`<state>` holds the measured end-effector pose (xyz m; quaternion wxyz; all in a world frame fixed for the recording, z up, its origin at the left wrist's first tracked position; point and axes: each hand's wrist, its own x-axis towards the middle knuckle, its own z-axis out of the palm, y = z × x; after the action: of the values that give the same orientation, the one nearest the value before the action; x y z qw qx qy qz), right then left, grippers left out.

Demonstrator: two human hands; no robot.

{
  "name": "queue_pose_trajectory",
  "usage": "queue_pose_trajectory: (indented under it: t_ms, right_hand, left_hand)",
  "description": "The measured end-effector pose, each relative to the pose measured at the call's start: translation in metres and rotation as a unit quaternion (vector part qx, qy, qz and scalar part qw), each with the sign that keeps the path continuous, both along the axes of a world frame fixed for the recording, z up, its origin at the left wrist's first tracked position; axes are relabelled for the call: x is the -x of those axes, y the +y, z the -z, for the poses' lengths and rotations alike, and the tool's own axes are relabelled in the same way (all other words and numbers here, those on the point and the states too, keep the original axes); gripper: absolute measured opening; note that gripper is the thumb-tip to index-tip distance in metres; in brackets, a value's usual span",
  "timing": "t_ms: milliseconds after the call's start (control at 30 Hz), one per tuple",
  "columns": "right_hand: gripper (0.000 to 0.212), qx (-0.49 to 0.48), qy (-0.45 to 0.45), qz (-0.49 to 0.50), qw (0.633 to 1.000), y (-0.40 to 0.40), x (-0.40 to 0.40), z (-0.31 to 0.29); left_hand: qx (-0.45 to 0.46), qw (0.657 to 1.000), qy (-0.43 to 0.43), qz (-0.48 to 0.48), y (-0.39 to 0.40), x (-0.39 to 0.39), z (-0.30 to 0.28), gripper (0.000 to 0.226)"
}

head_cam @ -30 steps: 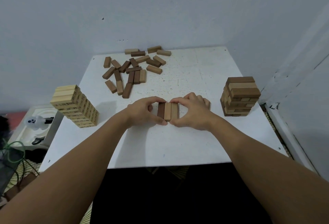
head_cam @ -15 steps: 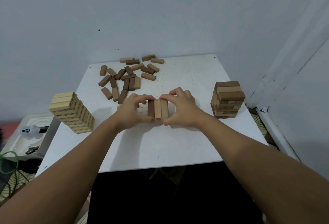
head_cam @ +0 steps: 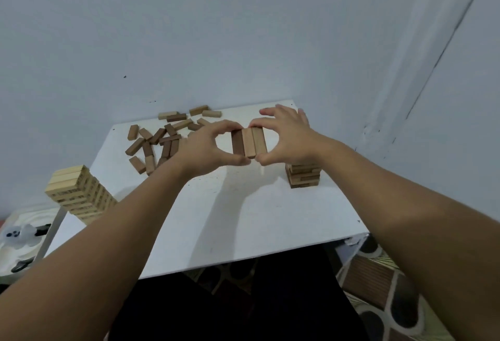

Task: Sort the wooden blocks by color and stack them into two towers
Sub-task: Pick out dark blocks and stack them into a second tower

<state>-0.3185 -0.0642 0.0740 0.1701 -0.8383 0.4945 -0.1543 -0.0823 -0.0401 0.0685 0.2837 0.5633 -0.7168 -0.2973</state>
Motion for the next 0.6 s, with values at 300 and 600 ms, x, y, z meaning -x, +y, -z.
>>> queue_pose_trajectory:
  t_ms: [300, 600]
  right_hand:
    - [0.084, -0.065, 0.019, 0.059, 0.996, 0.001, 0.079, -0.004]
    - [0.084, -0.096, 0.037, 0.062, 0.993, -0.007, 0.11, -0.001]
  left_hand:
    - [-0.022, 0.998, -0.023, 0.05, -0.023, 0.078, -0.001, 0.072]
    - [-0.044, 0.996, -0.061, 0.058, -0.032, 0.11, 0.0, 0.077]
